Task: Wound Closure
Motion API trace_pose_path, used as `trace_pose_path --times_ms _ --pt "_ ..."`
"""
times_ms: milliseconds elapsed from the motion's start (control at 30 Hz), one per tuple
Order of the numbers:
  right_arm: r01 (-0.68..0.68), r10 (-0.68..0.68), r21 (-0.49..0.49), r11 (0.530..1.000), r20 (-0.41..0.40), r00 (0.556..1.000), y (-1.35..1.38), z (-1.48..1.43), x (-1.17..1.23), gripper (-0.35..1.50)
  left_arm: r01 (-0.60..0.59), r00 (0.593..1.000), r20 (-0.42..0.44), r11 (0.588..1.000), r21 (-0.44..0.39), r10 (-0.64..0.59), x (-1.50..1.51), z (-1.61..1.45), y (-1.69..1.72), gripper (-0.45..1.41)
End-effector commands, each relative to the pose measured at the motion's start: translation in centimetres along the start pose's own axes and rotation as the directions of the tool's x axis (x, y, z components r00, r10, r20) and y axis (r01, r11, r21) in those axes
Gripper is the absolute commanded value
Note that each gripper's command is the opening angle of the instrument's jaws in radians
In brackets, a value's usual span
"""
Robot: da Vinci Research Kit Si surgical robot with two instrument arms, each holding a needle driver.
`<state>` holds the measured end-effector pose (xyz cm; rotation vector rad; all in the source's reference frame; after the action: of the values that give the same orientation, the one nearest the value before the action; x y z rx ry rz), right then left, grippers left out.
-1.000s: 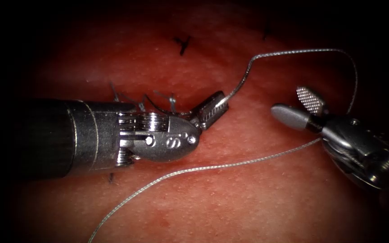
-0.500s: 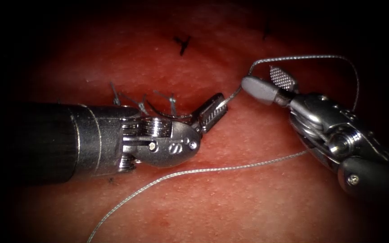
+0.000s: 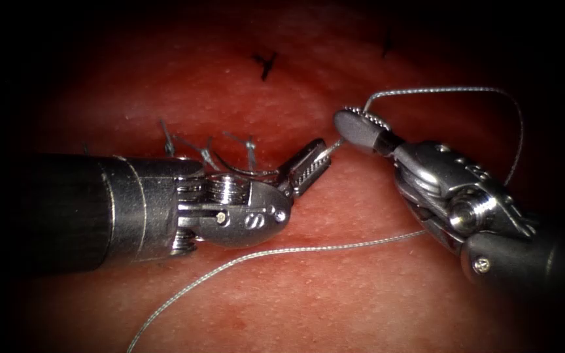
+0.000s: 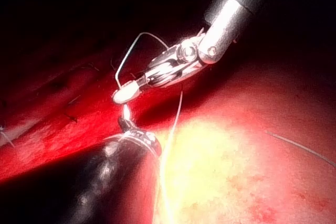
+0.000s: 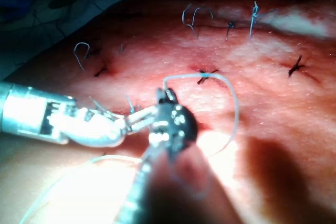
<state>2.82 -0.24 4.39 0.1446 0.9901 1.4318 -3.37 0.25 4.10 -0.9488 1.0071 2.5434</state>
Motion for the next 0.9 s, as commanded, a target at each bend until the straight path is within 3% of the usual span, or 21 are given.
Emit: trace_pose_path --times_ms 33,100,133,200,233,267,300,367,400,533,600,633,700,733,767,800,900 --pt "0.068 -0.068 -0.011 0.998 -0.007 0.998 0.00 0.07 0.02 -0.35 0.003 0.999 -0.032 1.000 -0.012 -0.004 0.07 0.07 0.00 -0.11" --pt "0.098 -0.098 -0.007 0.995 -0.012 0.995 0.02 0.07 0.02 -0.35 -0.001 0.999 -0.047 1.000 -0.018 0.000 0.10 0.05 -0.01 -0.08" --pt "0.116 -0.116 -0.002 0.993 -0.020 0.993 0.05 0.04 0.04 -0.35 0.066 0.995 -0.073 0.997 -0.035 -0.069 0.14 0.02 -0.03 0.09" --pt "0.159 -0.158 0.007 0.987 -0.018 0.987 0.09 0.00 0.07 -0.35 0.196 0.974 -0.104 0.978 -0.074 -0.203 0.17 -0.03 -0.07 0.19" --pt "0.200 -0.200 0.014 0.980 -0.015 0.980 0.14 -0.03 0.09 -0.35 0.314 0.929 -0.149 0.935 -0.167 -0.339 0.19 -0.06 -0.11 0.29" --pt "0.200 -0.200 0.014 0.980 -0.015 0.980 0.14 -0.03 0.09 -0.35 0.314 0.929 -0.149 0.935 -0.167 -0.339 0.19 -0.06 -0.11 0.29" --pt "0.212 -0.212 0.016 0.977 -0.014 0.977 0.16 -0.05 0.10 -0.35 0.384 0.889 -0.160 0.889 -0.248 -0.429 0.18 -0.08 -0.15 0.54" --pt "0.254 -0.254 0.024 0.967 -0.014 0.967 0.20 -0.07 0.12 -0.35 0.467 0.823 -0.152 0.805 -0.366 -0.547 0.17 -0.12 -0.19 0.83" --pt "0.266 -0.266 0.030 0.963 -0.014 0.964 0.21 -0.08 0.13 -0.35 0.511 0.783 -0.135 0.752 -0.415 -0.607 0.16 -0.15 -0.22 0.88" --pt "0.340 -0.339 0.095 0.936 -0.029 0.940 0.25 -0.09 0.13 -0.35 0.585 0.677 -0.106 0.621 -0.522 -0.728 0.13 -0.21 -0.32 0.89" --pt "0.436 -0.431 0.169 0.884 -0.065 0.900 0.25 -0.11 0.13 -0.35 0.632 0.650 -0.033 0.563 -0.533 -0.760 0.10 -0.23 -0.44 0.86" --pt "0.436 -0.431 0.169 0.884 -0.065 0.900 0.25 -0.11 0.13 -0.35 0.632 0.650 -0.033 0.563 -0.533 -0.760 0.10 -0.23 -0.44 0.86" --pt "0.538 -0.527 0.203 0.818 -0.109 0.843 0.23 -0.12 0.13 -0.35 0.658 0.639 0.039 0.520 -0.545 -0.768 0.08 -0.22 -0.51 0.86" --pt "0.571 -0.558 0.211 0.794 -0.121 0.821 0.21 -0.13 0.13 -0.35 0.682 0.622 0.099 0.475 -0.556 -0.777 0.07 -0.21 -0.55 0.88" --pt "0.673 -0.652 0.217 0.708 -0.168 0.740 0.19 -0.14 0.15 -0.35 0.700 0.617 0.175 0.434 -0.568 -0.767 0.05 -0.20 -0.60 0.91" --pt "0.673 -0.652 0.217 0.708 -0.168 0.740 0.19 -0.14 0.15 -0.35 0.700 0.617 0.175 0.434 -0.568 -0.767 0.05 -0.20 -0.60 0.91" --pt "0.758 -0.718 0.245 0.605 -0.245 0.652 0.16 -0.14 0.18 -0.35 0.714 0.637 0.317 0.383 -0.586 -0.702 0.03 -0.17 -0.67 0.93"
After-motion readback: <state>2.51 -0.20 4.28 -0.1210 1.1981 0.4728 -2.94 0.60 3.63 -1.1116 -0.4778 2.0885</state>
